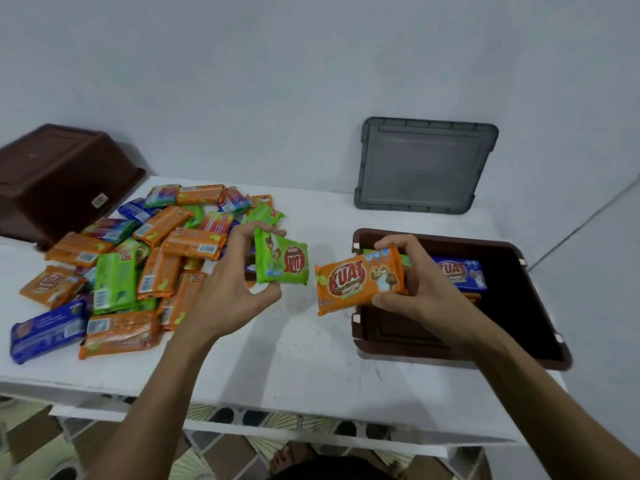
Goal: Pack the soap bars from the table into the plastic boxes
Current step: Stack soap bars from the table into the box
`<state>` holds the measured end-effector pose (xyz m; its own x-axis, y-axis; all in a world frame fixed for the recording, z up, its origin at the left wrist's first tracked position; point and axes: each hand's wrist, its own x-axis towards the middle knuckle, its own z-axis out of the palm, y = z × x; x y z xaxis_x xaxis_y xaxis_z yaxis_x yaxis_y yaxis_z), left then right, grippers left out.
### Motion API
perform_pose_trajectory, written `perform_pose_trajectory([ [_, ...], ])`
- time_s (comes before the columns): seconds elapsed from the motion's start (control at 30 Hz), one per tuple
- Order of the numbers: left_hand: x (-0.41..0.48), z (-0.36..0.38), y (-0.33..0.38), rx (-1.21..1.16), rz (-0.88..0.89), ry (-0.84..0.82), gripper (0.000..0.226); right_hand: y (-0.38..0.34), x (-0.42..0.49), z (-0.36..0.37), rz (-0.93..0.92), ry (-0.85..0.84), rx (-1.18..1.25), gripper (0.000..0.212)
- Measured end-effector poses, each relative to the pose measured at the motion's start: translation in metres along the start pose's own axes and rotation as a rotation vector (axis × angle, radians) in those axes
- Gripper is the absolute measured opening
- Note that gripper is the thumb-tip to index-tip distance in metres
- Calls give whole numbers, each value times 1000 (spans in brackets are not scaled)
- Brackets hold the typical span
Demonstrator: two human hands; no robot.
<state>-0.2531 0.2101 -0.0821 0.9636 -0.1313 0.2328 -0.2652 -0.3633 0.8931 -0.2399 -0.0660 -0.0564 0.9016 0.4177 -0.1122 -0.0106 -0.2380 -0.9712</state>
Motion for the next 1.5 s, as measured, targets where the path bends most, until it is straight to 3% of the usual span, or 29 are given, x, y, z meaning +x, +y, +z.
perform_pose_trajectory([
  [0.3, 20, 54, 16, -349, -108, 106, 67, 26, -39, -69, 94, 126, 81, 49],
  [0.7, 30, 111, 6, -581, -269, 190, 66, 66, -32, -91, 300, -38, -21, 52],
  [0.97, 31, 123, 1, -568, -335, 182, 67, 78, -14, -86, 414, -122, -82, 59],
  [1.03, 31, 122, 1, -556, -339, 183, 66, 81, -10, -86, 404, -132, -219, 57],
  [1.13, 32, 122, 1, -550, -341, 181, 66, 89, -6, -86, 336, -136, -609, 49],
  [1.2, 32, 122, 0, -550, -341, 181, 65, 93, -2, -83, 287, -143, -714, 41],
  [1.5, 34, 121, -3, -554, -335, 171, 64, 102, 9, -89, 317, -227, -727, 45],
])
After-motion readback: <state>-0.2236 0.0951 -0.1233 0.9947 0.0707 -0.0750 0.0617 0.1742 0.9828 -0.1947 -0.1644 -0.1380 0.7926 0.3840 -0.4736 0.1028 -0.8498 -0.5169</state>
